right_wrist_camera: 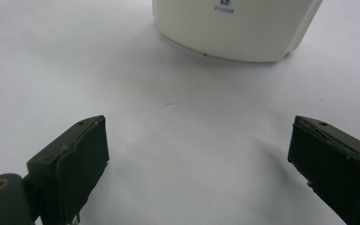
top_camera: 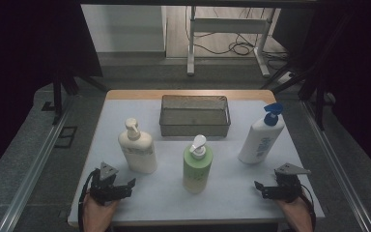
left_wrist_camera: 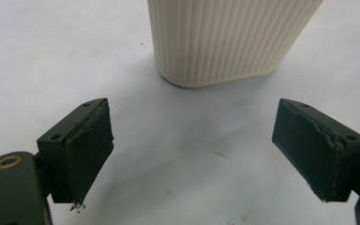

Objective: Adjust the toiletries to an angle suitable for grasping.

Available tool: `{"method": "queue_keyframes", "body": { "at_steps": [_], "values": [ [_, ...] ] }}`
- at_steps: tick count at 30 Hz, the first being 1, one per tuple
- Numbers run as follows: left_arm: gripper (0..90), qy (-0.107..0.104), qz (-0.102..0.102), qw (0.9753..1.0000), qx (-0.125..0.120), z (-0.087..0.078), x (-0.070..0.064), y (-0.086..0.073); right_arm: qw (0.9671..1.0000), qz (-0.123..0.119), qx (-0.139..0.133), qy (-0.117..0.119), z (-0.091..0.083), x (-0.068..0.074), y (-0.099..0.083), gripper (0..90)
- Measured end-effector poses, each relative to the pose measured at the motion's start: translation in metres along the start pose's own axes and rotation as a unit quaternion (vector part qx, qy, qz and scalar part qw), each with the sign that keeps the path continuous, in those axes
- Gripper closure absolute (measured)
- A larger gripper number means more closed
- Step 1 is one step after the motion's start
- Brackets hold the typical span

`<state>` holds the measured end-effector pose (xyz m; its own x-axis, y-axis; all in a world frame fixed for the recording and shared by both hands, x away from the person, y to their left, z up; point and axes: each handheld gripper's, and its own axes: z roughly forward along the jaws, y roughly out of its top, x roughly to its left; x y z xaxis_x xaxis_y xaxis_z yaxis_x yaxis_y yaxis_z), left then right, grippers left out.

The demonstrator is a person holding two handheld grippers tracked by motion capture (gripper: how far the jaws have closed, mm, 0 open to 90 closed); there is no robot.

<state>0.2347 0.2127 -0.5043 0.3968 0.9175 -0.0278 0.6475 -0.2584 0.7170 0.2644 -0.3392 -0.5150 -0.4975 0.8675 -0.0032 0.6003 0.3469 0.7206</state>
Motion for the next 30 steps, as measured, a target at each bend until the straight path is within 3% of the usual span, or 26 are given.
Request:
{"method": "queue_keyframes", "body": {
  "at_steps": [8, 30],
  "values": [
    [12.6, -0.009, 0.0, 0.9999, -0.013, -0.0021, 0.0009, -0.0007, 1.0, -0.004, 0.002, 0.0, 0.0003, 0.0003, 0.0, 5.3],
    [12.7, -0.007, 0.012, 0.9998, 0.013, 0.0075, 0.0003, -0.0044, 0.9999, -0.006, -0.001, 0.009, -0.0029, -0.0043, 0.0035, 5.9]
  ]
}}
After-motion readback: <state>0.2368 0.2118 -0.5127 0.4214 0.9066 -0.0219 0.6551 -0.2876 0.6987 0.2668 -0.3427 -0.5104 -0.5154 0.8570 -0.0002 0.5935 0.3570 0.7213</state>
